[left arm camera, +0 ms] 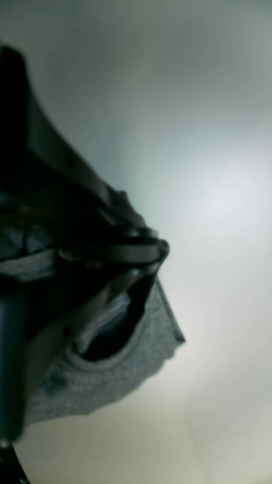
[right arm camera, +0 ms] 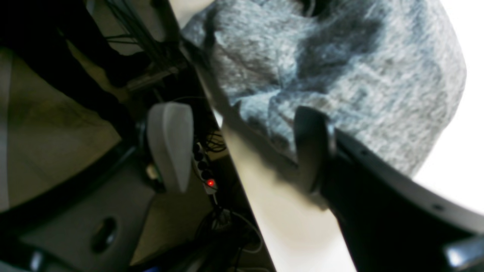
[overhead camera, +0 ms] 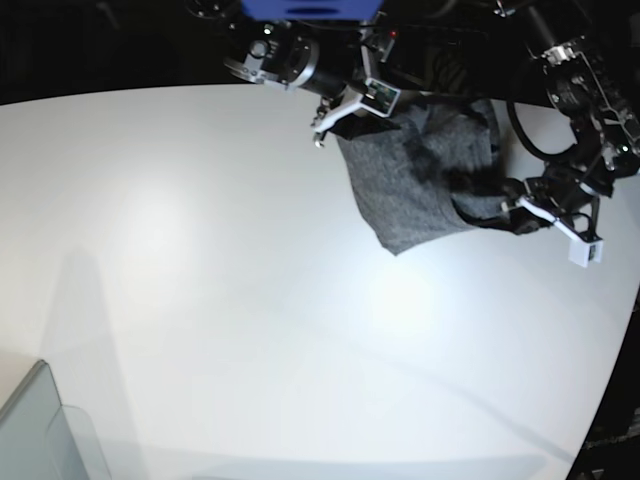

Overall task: Layout the t-shirt on the table in an organized manner, then fold the t-shirt properly
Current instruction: 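Lift and fold the grasped fabric with the left gripper onto the bundle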

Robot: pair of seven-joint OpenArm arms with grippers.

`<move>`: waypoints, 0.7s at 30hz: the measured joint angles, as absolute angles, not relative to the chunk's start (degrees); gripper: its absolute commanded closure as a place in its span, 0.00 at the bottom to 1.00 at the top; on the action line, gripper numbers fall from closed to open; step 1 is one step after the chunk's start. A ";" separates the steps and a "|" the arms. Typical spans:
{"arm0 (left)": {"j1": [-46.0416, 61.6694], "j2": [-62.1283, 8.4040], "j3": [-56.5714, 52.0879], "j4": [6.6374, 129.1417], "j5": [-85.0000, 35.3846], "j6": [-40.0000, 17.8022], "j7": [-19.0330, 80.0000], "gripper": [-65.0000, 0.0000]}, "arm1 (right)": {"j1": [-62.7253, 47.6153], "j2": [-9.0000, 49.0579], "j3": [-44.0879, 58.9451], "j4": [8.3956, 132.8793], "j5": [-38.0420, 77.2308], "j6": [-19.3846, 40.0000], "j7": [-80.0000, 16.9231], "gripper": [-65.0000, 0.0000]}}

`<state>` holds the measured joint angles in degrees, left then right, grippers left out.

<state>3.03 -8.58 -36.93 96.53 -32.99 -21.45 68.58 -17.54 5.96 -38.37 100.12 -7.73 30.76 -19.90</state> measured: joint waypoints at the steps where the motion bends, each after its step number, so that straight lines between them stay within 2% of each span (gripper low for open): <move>1: 2.98 -8.58 -37.08 95.35 -32.38 -21.43 68.58 1.00 | -17.54 5.93 -38.41 100.12 -7.73 30.74 -19.92 0.34; 9: 2.83 -8.62 -37.95 86.02 -32.40 -21.43 67.92 1.00 | -17.72 5.85 -38.54 100.66 -7.79 30.79 -19.84 0.34; 13: 2.85 -8.60 -37.89 83.94 -32.64 -21.43 62.28 1.00 | -18.31 5.80 -39.62 104.16 -7.94 30.63 -19.55 0.34; 21: 3.75 -10.39 -37.76 83.35 -33.04 -21.43 61.67 1.00 | -17.96 0.08 -39.09 99.81 -5.63 31.86 -19.88 0.34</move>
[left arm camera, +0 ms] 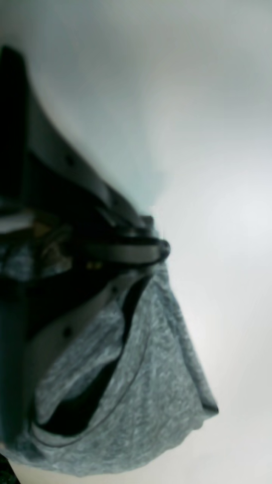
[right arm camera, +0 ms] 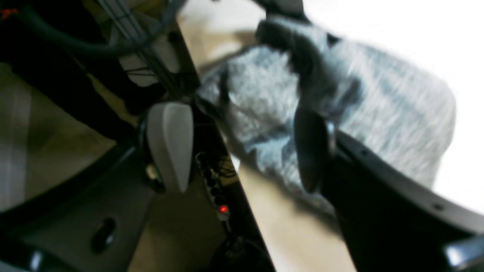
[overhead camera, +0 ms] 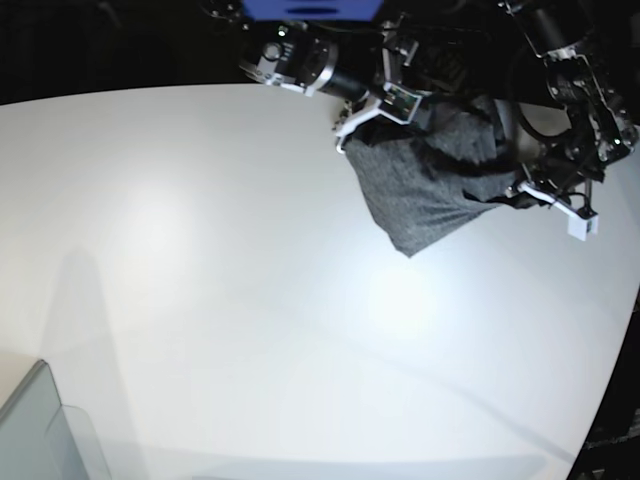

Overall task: Layout the t-shirt on the table in an organized manner, then fold the t-shirt properly
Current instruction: 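Lift and fold the grasped fabric with the left gripper onto the bundle, then release the right gripper and tuck the fabric with the left gripper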

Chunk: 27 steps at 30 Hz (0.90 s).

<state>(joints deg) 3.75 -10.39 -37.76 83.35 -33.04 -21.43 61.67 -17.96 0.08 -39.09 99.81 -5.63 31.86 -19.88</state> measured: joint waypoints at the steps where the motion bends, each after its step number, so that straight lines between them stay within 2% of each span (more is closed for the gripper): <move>1: 3.75 -10.68 -37.76 83.61 -33.26 -21.45 61.84 0.99 | -17.96 -0.49 -38.98 98.94 -4.95 32.75 -19.88 0.34; 4: 3.68 -12.45 -37.60 83.79 -33.26 -21.43 61.89 0.99 | -17.98 -1.32 -38.76 97.25 -2.46 33.82 -19.73 0.34; 6: 3.62 -12.71 -37.78 83.90 -33.21 -21.43 61.89 0.95 | -17.43 -1.91 -38.39 96.55 -2.48 33.74 -19.70 0.34; 8: 3.75 -12.86 -37.74 83.90 -33.26 -21.43 61.91 0.86 | -16.45 -2.57 -38.54 95.29 -2.81 33.47 -19.46 0.34; 10: 3.97 -13.34 -37.85 83.90 -33.23 -21.43 61.93 0.74 | -15.70 -3.36 -38.63 94.19 -7.77 31.00 -19.18 0.34; 14: 3.95 -13.37 -37.93 83.90 -33.23 -21.45 61.91 0.56 | -15.66 -3.16 -38.63 94.06 -7.29 30.22 -19.51 0.34; 18: 4.32 -13.28 -38.52 85.78 -34.72 -21.45 62.13 0.45 | -15.64 -2.85 -38.65 94.11 -7.09 30.20 -19.51 0.34; 22: 7.49 -13.43 -43.90 89.84 -42.59 -21.32 61.80 0.40 | -15.59 -1.41 -38.81 94.45 -6.81 30.15 -19.57 0.34; 27: 12.40 -13.39 -47.59 93.62 -50.61 -21.43 61.93 0.40 | -16.40 -0.10 -37.01 96.14 -7.68 30.33 -19.31 0.34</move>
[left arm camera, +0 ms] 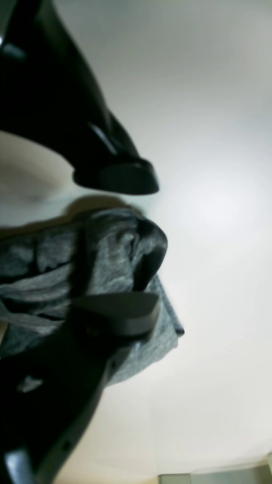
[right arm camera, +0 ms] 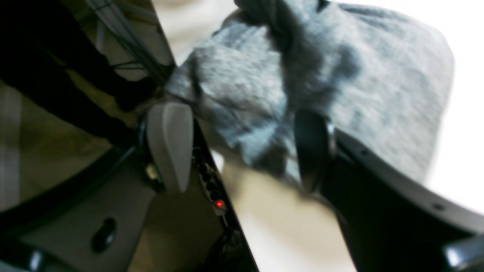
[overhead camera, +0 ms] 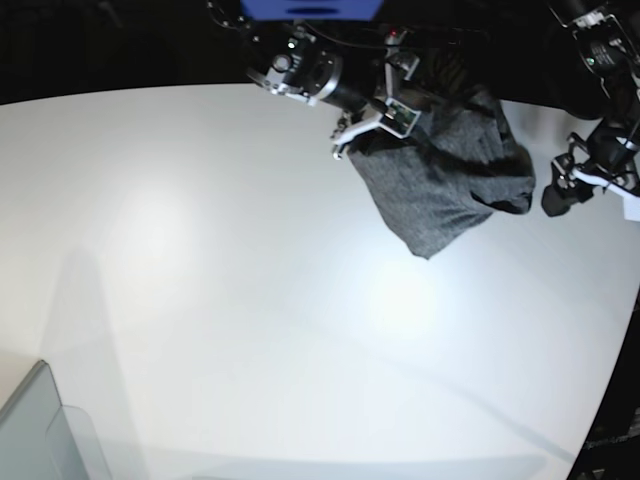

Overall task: Layout the t-shirt on the table in an organized manner, then fold the t-shirt properly
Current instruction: 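Release the right gripper and tuck the fabric with the left gripper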

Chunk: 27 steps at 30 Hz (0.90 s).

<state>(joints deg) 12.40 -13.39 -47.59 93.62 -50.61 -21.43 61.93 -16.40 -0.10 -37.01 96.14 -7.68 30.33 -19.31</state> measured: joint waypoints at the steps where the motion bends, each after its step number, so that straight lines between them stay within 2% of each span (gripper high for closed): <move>1: 13.82 -13.47 -47.94 94.02 -51.83 -21.45 61.08 0.40 | -16.75 0.03 -36.67 96.38 -7.77 30.37 -19.62 0.34; 6: 19.27 -11.40 -47.68 91.79 -49.23 -21.23 61.63 0.40 | -16.82 0.14 -31.79 96.38 -7.77 31.22 -19.64 0.34; 13: 19.27 -6.81 -47.81 89.34 -42.98 -21.43 60.18 0.40 | -15.44 0.01 -25.30 96.40 -7.79 31.03 -19.55 0.34; 16: 17.08 -6.02 -46.98 89.14 -41.56 -21.41 60.73 0.40 | -15.44 -0.01 -23.77 96.40 -7.88 31.03 -19.49 0.34; 21: 10.55 -6.13 -39.16 85.76 -38.96 -22.09 59.51 0.40 | -15.49 -0.01 -21.50 96.42 -7.75 31.00 -19.55 0.34; 27: 0.23 -6.04 -33.52 75.61 -36.93 -22.33 54.94 0.40 | -15.86 -0.14 -17.43 96.55 -7.70 31.20 -19.49 0.34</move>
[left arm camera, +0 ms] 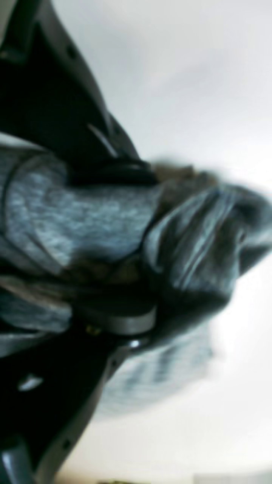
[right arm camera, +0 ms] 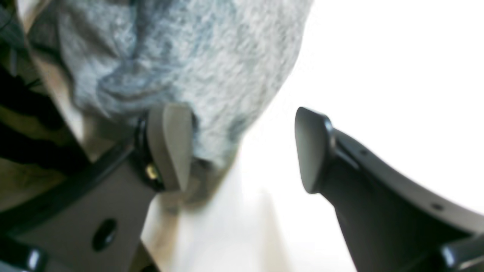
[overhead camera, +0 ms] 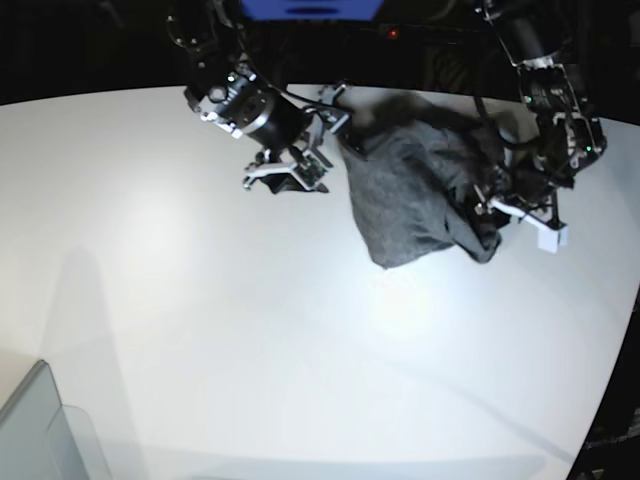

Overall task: Layout the t-shirt on the table in an organized manner, then fold the t-shirt properly
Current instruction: 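Release the right gripper and tuck the fabric with the left gripper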

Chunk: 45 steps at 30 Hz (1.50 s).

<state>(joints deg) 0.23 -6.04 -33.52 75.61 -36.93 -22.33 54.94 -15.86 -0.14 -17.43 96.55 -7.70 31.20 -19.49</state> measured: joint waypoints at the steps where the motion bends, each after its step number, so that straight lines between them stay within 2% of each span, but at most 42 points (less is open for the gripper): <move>1: -1.23 -6.20 -32.51 73.78 -36.82 -22.35 53.58 0.40 | -15.90 -0.16 -16.58 96.57 -7.75 31.11 -19.51 0.34; 6: -7.22 -6.57 -29.61 67.18 -36.38 -22.37 50.11 0.40 | -15.88 -0.62 -11.31 96.75 -7.73 31.00 -19.51 0.34; 10: -10.57 -6.24 -29.80 68.18 -34.70 -21.17 57.43 0.40 | -15.90 -0.67 -9.74 96.75 -7.73 31.07 -19.62 0.34; 15: -7.81 -7.03 -29.80 80.75 -38.04 -21.02 61.87 0.40 | -15.92 -0.82 -8.67 96.75 -7.70 31.11 -19.75 0.34; 19: 1.06 -8.47 -32.25 94.17 -40.64 -20.95 63.02 0.40 | -15.90 -0.99 -8.69 97.45 -7.70 31.14 -19.55 0.34; 24: 10.37 -7.31 -35.29 104.36 -40.23 -20.78 62.63 0.40 | -15.59 -0.95 -8.67 98.28 -7.68 31.07 -19.57 0.34; 29: 13.30 -1.78 -33.76 102.35 -39.92 -21.19 63.18 0.40 | -15.59 -1.02 -8.80 98.37 -7.70 31.18 -19.51 0.34; 39: 9.91 -1.54 -34.06 97.23 -36.82 -20.78 62.78 0.40 | -15.90 -1.04 -8.91 98.32 -7.73 31.20 -19.53 0.34; 45: 7.97 -1.58 -29.12 93.62 -34.61 -21.19 62.19 0.40 | -15.94 -1.02 -8.80 98.35 -7.70 31.20 -19.53 0.34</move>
<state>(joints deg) 7.97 -1.58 -29.12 93.62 -34.61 -21.19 62.19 -15.94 -1.02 -8.80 98.35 -7.70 31.20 -19.53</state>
